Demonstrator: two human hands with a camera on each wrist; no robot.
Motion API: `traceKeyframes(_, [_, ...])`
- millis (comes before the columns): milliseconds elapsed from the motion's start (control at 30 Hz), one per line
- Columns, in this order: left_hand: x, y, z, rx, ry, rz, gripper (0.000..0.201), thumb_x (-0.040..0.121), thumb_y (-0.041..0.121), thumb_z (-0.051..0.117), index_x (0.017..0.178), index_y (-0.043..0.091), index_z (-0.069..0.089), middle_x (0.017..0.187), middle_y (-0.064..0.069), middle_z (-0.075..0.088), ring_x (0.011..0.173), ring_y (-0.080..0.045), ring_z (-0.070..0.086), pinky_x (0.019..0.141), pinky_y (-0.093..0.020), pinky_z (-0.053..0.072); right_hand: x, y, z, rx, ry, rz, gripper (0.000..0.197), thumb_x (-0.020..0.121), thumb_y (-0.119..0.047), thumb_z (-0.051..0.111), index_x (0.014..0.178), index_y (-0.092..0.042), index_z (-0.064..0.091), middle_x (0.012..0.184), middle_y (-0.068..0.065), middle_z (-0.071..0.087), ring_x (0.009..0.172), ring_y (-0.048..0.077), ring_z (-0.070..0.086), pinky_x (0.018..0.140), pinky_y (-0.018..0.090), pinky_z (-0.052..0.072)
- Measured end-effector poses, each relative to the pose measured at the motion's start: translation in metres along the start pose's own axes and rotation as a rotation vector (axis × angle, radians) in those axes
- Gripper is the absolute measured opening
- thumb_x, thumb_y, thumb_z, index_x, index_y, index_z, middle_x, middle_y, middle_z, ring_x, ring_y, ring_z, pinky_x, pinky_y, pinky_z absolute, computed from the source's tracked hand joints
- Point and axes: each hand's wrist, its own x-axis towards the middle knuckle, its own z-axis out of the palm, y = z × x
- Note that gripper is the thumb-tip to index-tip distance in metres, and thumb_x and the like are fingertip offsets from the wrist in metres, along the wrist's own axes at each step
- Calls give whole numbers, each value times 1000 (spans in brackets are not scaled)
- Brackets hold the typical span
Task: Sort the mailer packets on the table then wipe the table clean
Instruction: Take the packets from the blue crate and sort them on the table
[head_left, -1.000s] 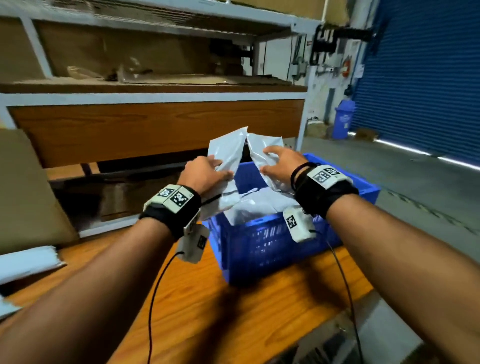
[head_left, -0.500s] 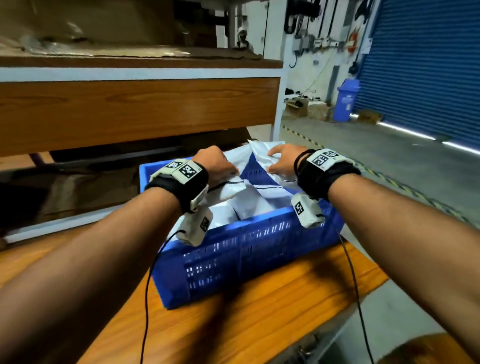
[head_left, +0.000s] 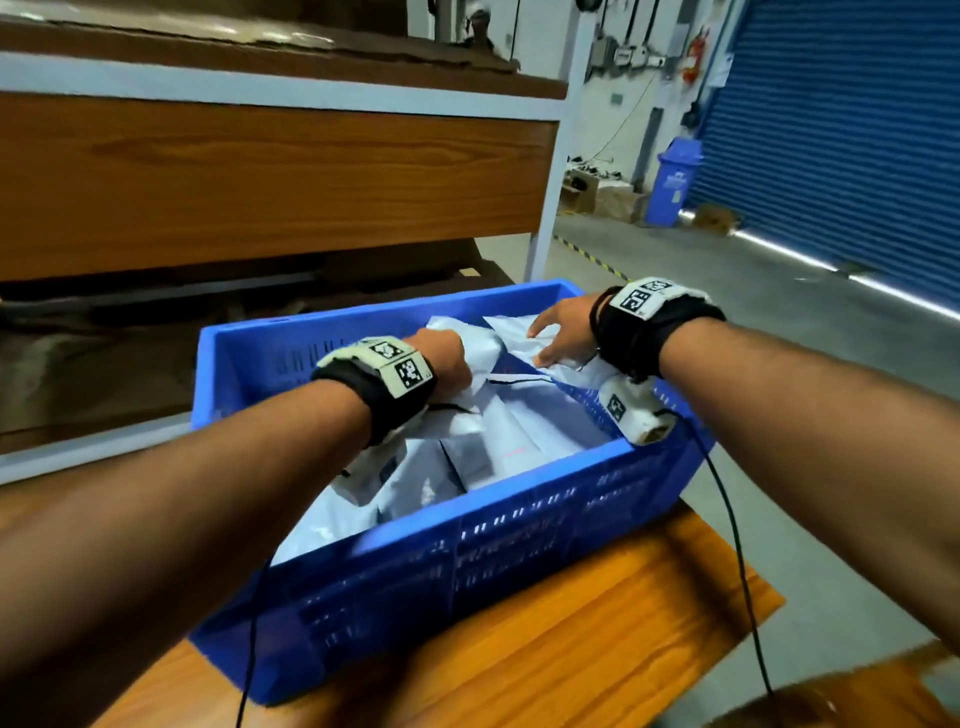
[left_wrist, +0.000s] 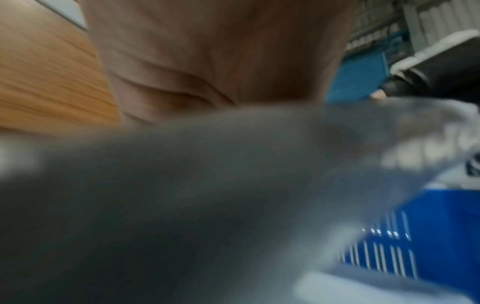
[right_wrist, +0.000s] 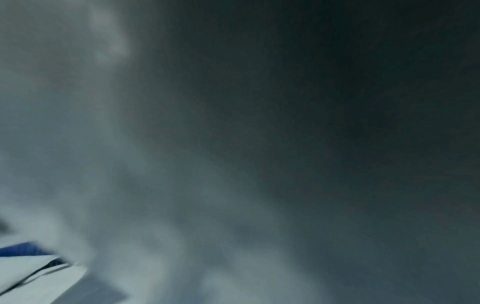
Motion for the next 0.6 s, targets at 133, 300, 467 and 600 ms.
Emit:
traceKeyframes(133, [0,13,12,44,-43,7,31,98,11,43,124,2,57,123,-17,59,117,-32,54,82,-29,41,18,-2,0,-49,-62,-19,56,89,-36,66,139,-18,48,111,7,65,98,21,60,76,19,36])
traceKeyframes(300, [25,3,25,-43,-102,-5,44,101,40,37,119,6,60,126,-13,58,117,-32,52,90,-30,39,36,0,2,-145,-119,-22,59,89,-32,66,140,-12,46,125,7,63,102,21,60,82,19,37])
traceKeyframes(467, [43,-19,33,-116,-163,-23,33,91,36,37,86,9,57,119,-17,60,96,-30,54,77,-29,42,54,-5,16,-243,-125,-93,57,90,-36,63,139,-10,47,132,8,57,119,25,54,92,26,39])
traceKeyframes(600, [39,-27,35,-75,-267,13,33,97,12,40,122,0,57,129,-17,55,107,-30,53,43,-9,37,66,-6,45,-289,-248,-125,58,95,-52,47,127,-5,59,125,11,62,114,30,57,89,31,41])
